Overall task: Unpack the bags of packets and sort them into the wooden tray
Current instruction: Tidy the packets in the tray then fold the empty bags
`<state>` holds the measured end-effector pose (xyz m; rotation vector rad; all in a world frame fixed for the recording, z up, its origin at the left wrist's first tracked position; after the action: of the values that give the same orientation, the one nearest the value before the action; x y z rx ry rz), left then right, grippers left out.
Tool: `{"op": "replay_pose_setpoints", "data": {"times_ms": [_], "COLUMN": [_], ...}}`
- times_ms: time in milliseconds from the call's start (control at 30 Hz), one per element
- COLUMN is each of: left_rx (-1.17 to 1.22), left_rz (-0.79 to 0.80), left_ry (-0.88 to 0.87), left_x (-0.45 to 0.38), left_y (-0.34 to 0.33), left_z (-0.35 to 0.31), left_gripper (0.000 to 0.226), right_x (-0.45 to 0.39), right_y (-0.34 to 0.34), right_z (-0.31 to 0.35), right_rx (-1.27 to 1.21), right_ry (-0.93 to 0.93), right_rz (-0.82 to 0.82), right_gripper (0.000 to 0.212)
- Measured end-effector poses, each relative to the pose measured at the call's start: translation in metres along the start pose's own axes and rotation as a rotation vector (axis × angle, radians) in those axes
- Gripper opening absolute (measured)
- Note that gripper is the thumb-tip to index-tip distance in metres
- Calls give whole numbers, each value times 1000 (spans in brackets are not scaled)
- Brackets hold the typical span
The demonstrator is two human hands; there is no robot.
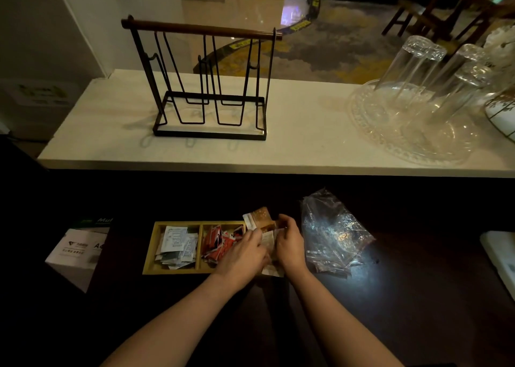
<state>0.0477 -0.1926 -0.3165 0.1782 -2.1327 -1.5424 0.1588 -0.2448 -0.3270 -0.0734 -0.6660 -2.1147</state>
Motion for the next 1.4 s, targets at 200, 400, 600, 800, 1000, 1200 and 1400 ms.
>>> {"op": "replay_pose_setpoints", "data": {"times_ms": [200,400,600,800,1000,1200,1400], "left_rx": [-43,-166,-49,-94,-25,-26,-62], "left_rz": [38,59,41,71,46,-23,-81], "left_ry": [-5,45,75,18,6,-25,-33], "left_x": [-2,-12,-19,-16,-17,-10,-13], "left_y": [-8,-8,0,1,0,-20,-27], "left_z": [0,-9,-4,-7,-7,6,8], "left_gripper": [84,83,58,65,59,53,54], "right_x": [-3,-11,-20,-77,-119,-126,-122], "right_y": [-18,-10,-6,13,-7,-27,-7], "right_z": [-2,-6,-8,12,20,26,34], "right_rx": [171,134,-67,-18,622,1020,825], "right_ry": [67,38,15,-56,11,89,58], "right_rz": [36,106,122,116,564,605,542], "right_gripper": [36,36,34,37,50,55,44]}}
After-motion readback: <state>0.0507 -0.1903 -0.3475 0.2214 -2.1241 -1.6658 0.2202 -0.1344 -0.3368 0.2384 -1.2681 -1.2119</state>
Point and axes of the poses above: each hand's wrist, its own x-axis away from the middle knuckle, its own y-axis out of the back of the hand, z = x × y, the point moved 1 cm from there along -x, towards the middle knuckle, and after that the axes turned 11 degrees about z, right-handed, at the moved point
